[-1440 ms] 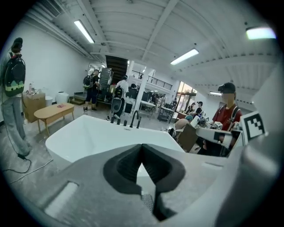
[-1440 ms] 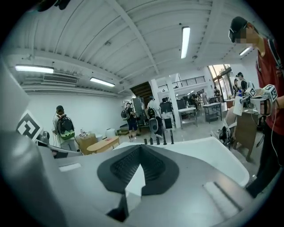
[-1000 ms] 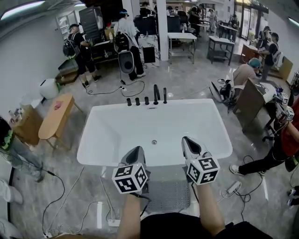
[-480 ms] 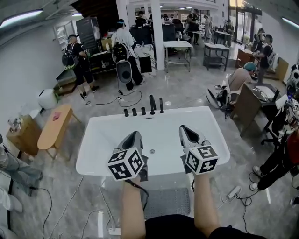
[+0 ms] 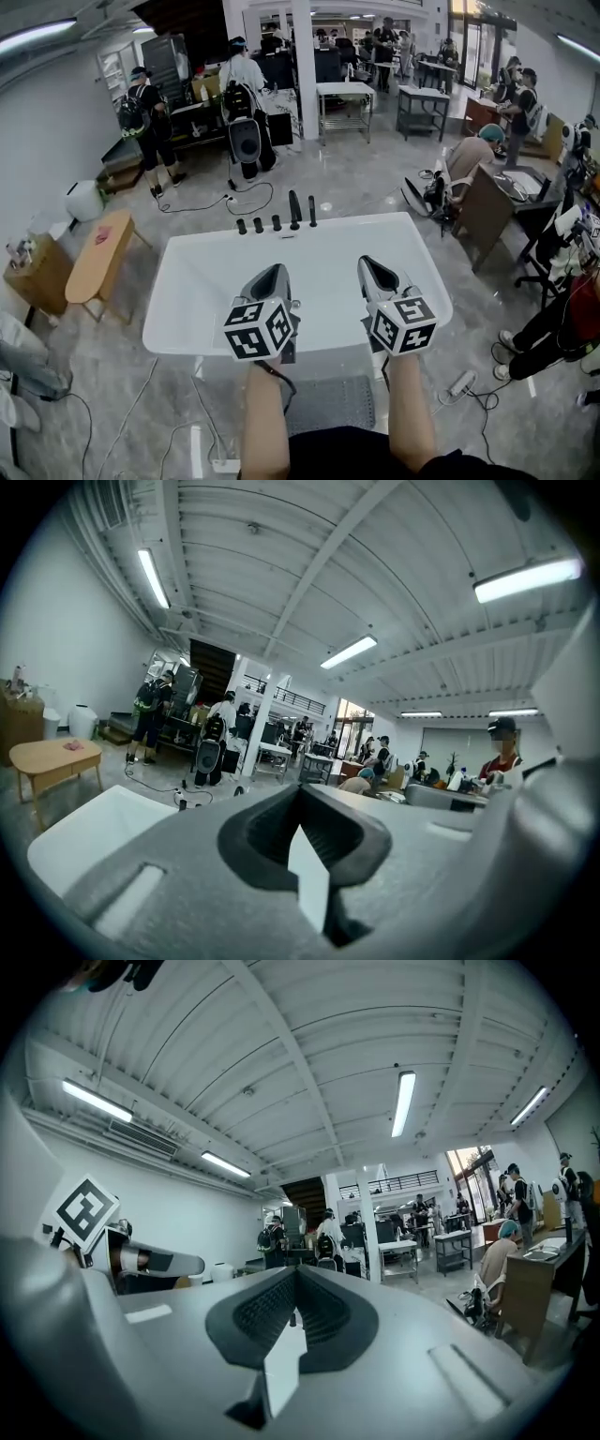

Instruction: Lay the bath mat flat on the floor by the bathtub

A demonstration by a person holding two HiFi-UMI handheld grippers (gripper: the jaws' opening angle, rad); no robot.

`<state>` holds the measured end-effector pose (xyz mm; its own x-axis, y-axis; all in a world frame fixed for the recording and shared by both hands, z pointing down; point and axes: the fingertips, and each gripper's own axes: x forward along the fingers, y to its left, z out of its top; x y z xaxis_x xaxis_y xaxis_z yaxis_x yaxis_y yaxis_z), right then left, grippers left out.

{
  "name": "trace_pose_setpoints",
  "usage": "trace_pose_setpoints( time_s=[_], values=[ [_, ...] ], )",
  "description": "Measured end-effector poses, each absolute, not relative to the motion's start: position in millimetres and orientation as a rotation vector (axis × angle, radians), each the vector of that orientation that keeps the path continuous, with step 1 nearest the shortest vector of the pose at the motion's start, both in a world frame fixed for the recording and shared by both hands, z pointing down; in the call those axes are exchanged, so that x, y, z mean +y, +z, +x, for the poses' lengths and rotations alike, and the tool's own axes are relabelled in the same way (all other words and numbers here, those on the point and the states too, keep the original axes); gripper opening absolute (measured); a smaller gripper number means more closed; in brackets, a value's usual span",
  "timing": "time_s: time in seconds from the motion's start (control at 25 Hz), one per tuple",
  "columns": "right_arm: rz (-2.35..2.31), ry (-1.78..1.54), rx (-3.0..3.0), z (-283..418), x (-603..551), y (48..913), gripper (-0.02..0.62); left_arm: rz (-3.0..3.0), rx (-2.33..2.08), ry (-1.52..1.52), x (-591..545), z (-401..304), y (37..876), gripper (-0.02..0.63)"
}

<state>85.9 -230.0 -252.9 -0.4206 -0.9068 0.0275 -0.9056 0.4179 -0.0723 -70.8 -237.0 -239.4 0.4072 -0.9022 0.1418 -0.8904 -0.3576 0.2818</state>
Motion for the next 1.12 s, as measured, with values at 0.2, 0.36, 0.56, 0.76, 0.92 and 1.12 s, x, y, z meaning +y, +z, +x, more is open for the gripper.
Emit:
trace_pose_setpoints(
  time_s=[0.2,0.36,0.56,0.76,0.92,1.12],
  values=[
    [-1.679,-0.123,2.642,82.5,-225.5,-230.2,0.006,2.395,-1.594,0.013,-229.1,-62.2,-225.1,0.005],
    [-1.592,-0.051,2.623,78.9,-217.7,-237.7,0.006,2.406,-1.609,0.006,-225.2,-62.3,-221.6,0.005],
    [-1.613,-0.051,2.622,87.7,-212.9,-231.3,0.006,2.404,-1.651,0.023,-218.1,-63.1,-212.1,0.005],
    [-1.624,-0.05,2.625,91.2,-213.2,-230.2,0.006,2.412,-1.67,0.029,-216.1,-60.8,-210.7,0.005],
    [-1.629,-0.059,2.629,90.9,-211.3,-229.1,0.006,2.417,-1.658,0.027,-214.5,-58.1,-212.3,0.005],
    [-1.629,-0.044,2.638,90.7,-212.8,-229.4,0.006,2.419,-1.673,0.036,-216.6,-56.6,-210.7,0.005]
  ],
)
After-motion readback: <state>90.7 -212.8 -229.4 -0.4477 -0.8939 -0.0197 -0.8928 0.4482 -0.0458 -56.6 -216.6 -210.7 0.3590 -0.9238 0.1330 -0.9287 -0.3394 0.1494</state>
